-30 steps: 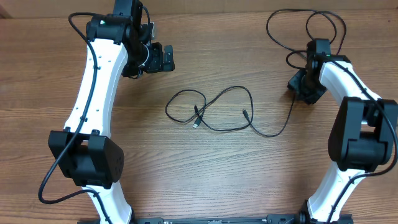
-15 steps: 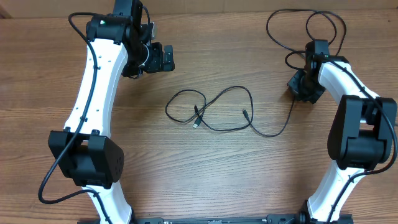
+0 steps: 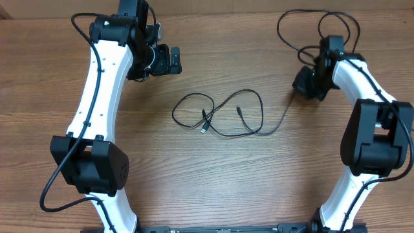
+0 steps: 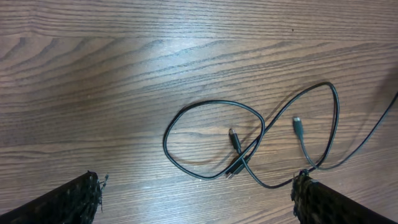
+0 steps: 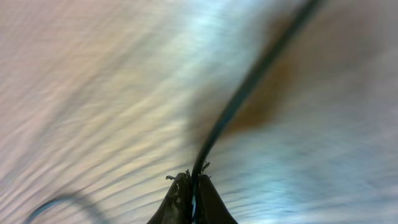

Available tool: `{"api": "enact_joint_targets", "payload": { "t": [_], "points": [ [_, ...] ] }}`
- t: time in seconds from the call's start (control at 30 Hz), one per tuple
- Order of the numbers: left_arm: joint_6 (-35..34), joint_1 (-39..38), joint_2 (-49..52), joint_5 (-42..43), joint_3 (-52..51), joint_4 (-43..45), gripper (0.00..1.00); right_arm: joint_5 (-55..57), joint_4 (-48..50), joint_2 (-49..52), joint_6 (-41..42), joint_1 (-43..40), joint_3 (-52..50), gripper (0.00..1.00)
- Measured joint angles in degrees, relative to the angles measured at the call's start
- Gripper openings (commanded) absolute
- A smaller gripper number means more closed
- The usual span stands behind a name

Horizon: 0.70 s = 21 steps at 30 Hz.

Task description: Untangle cables

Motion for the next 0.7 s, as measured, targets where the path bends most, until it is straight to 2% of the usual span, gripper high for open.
{"api": "enact_joint_targets", "payload": {
  "t": [0.17, 0.37, 0.57, 0.6, 0.7],
  "points": [
    [0.0, 0.0, 0.0, 0.0, 0.0, 0.0, 0.99, -7.3, -0.5, 0.0, -8.8, 0.3, 3.9, 0.04],
    [0.0, 0.0, 0.0, 0.0, 0.0, 0.2, 1.0, -10.9, -3.6, 0.0, -16.8, 1.3, 3.9, 0.04],
    [-0.2, 0.0, 0.0, 0.0, 0.0, 0.5, 0.99, -9.0, -3.9, 0.0, -19.1, 4.2, 3.9, 0.04],
    [-0.2, 0.0, 0.0, 0.0, 0.0, 0.5, 1.0, -8.9, -3.8, 0.0, -19.0, 4.6, 3.9, 0.06],
    [-0.2, 0.0, 0.0, 0.0, 0.0, 0.4, 0.99, -8.3, -4.0, 0.0, -18.7, 5.0, 4.0, 0.4]
  ]
}}
